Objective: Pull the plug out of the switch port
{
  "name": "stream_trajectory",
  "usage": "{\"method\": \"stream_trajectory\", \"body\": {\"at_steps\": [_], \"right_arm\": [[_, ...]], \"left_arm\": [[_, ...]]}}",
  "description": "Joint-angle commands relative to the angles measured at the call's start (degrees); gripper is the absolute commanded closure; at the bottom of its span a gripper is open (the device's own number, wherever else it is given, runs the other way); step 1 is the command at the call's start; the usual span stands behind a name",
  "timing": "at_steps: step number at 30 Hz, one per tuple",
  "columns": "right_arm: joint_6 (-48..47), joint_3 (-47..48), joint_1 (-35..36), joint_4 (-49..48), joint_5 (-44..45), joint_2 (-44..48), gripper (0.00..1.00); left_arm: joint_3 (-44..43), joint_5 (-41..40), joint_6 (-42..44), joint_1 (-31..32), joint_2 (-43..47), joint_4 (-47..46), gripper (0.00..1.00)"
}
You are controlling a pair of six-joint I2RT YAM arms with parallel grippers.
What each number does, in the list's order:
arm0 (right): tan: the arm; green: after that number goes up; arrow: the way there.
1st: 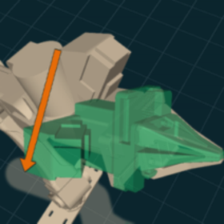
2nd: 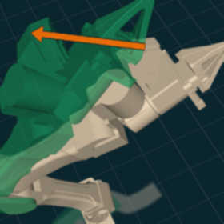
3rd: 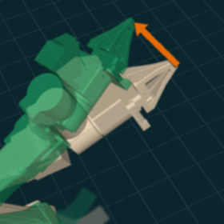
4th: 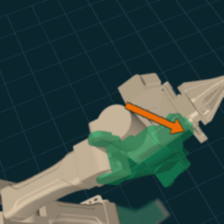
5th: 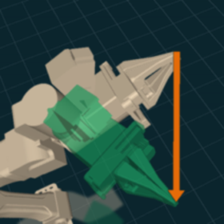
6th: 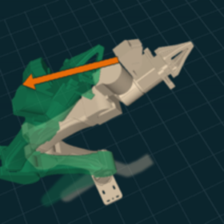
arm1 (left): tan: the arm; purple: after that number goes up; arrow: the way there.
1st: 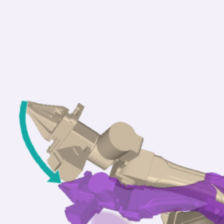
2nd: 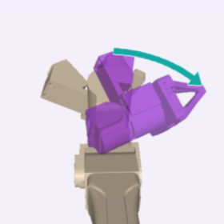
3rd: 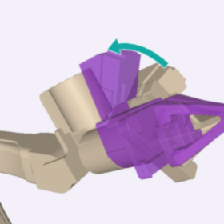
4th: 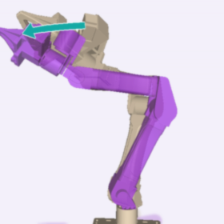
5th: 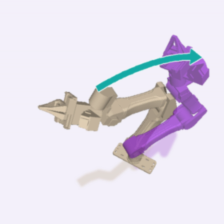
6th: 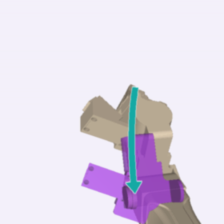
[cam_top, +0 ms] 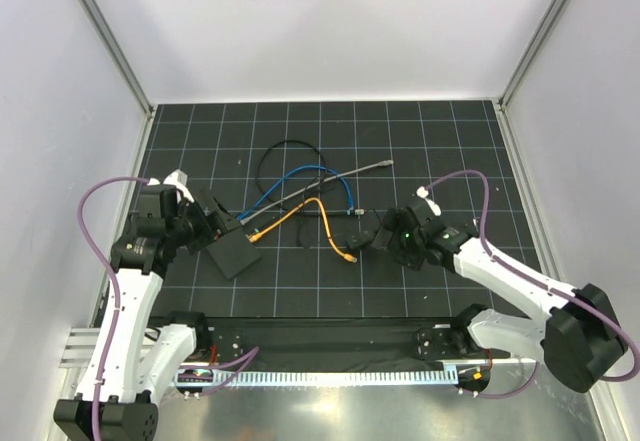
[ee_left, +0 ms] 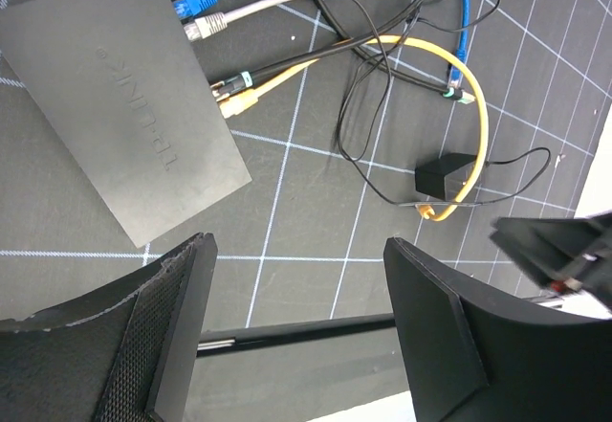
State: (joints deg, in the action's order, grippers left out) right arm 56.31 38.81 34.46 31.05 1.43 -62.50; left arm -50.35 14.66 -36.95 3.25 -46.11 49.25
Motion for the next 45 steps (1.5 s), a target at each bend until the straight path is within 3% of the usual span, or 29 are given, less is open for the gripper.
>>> {"method": "stream_trajectory", "body": {"at_steps": [1,2,12,18,23,29,33,37,41,45], "right_arm": [[1.87,-3.64,0.35,-13.08,6.3,-0.69,0.19],[1.43,-4.69,0.43,-14.6,6.82,-1.13,0.26],[3.97,-4.09,1.49,-27.17,12.19,-13.51,0.28],[6.01,3.54,1.23,-28.68,21.75,-23.18,0.29],[-2.5,22.86,-3.33,-20.87,26.17,-36.16,0.29],[-12.1,48.63,-4.75,4.51,24.31,-48.67,0.21],[-17.37,47.25,-4.93,12.18,25.89,-46.67,0.1],[-19.84,36.48,-4.93,13.78,24.25,-38.42,0.02],[-19.57,26.51,-4.93,10.53,18.45,-25.69,0.0],[-22.55,24.56,-3.79,10.96,14.75,-18.9,0.01]], "left_arm": [[2.0,0.47,-0.49,-0.08,2.42,-2.85,0.25],[2.18,0.38,-0.93,-0.08,3.03,-3.11,0.25],[4.38,5.56,-6.47,-0.08,0.85,-5.66,0.21],[6.31,10.22,-11.65,-0.08,2.68,-3.12,0.3],[1.41,5.93,-7.98,0.27,5.51,7.13,0.29],[1.47,2.4,-8.66,1.06,5.58,4.9,0.28],[5.6,1.43,-12.09,1.15,5.07,-0.29,0.28],[5.7,-4.1,-11.31,1.15,-0.37,-2.14,0.25],[1.15,-13.14,-10.16,3.24,-9.59,-0.39,0.24],[-4.21,-22.19,-12.53,8.68,-17.07,1.28,0.24]]}}
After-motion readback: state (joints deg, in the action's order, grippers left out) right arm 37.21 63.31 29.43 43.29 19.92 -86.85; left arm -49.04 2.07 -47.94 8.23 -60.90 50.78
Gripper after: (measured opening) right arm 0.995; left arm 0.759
